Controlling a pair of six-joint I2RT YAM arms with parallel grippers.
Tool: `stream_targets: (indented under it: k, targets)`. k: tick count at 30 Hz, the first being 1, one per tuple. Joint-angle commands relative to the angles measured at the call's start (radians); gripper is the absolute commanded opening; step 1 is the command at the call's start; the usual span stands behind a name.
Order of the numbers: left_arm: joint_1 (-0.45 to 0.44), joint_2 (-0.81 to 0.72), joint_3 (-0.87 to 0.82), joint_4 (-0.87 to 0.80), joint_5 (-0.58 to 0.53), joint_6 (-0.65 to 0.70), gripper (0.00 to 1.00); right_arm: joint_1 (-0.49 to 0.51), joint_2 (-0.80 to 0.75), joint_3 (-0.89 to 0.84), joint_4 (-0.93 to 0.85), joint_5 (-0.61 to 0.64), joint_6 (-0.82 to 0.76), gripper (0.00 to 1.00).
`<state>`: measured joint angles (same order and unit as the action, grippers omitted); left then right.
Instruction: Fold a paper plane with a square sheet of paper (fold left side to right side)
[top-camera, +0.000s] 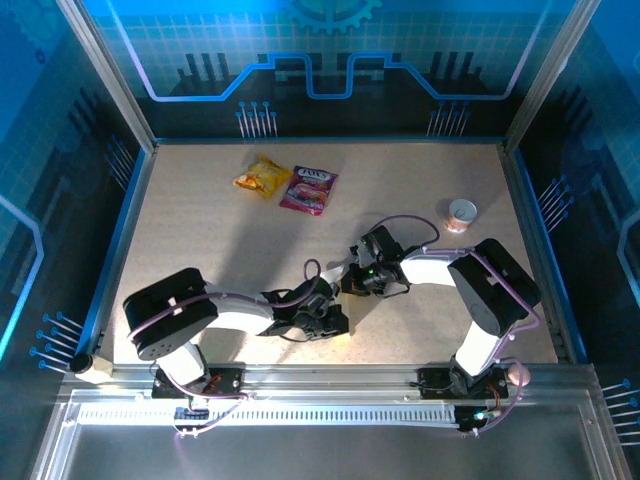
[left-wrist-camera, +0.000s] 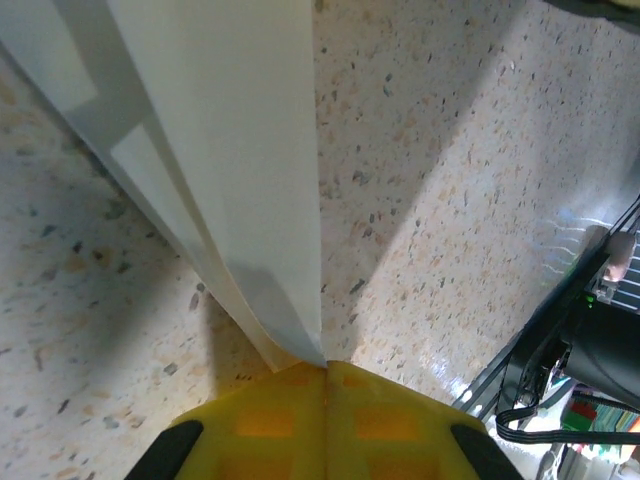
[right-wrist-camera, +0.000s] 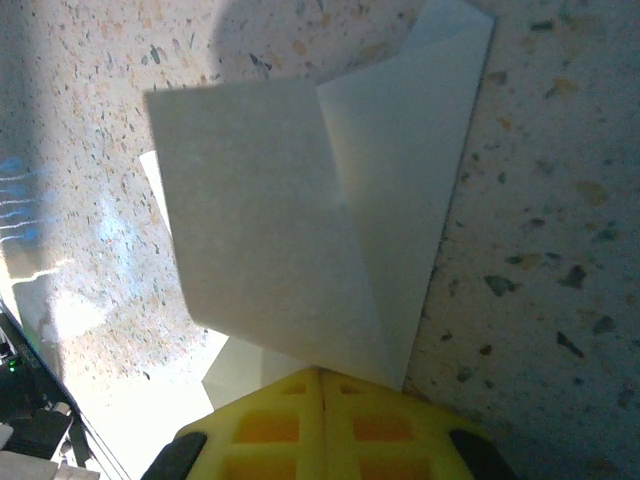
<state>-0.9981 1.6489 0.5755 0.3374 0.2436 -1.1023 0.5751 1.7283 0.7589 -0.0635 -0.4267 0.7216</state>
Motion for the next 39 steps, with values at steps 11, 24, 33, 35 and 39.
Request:
stream_targets:
  k: [11, 24, 33, 35, 39]
  targets:
    - [-0.010, -0.116, -0.011, -0.110, -0.041, 0.004, 0.19, 0.037, 0.097, -0.053, -0.186, 0.132, 0.001, 0.01]
    - [-0.004, -0.215, -0.007, -0.198, -0.032, 0.014, 0.15, 0.037, 0.105, -0.047, -0.187, 0.129, 0.001, 0.01]
    - [-0.002, -0.284, -0.055, -0.257, -0.091, -0.009, 0.28, 0.036, 0.090, -0.069, -0.142, 0.111, 0.040, 0.01]
    - [0.002, -0.326, -0.070, -0.262, -0.102, -0.013, 0.29, 0.038, 0.078, -0.089, -0.114, 0.111, 0.071, 0.00]
    - [0.027, -0.396, -0.101, -0.234, -0.088, -0.017, 0.26, 0.043, 0.053, -0.122, -0.073, 0.123, 0.132, 0.00]
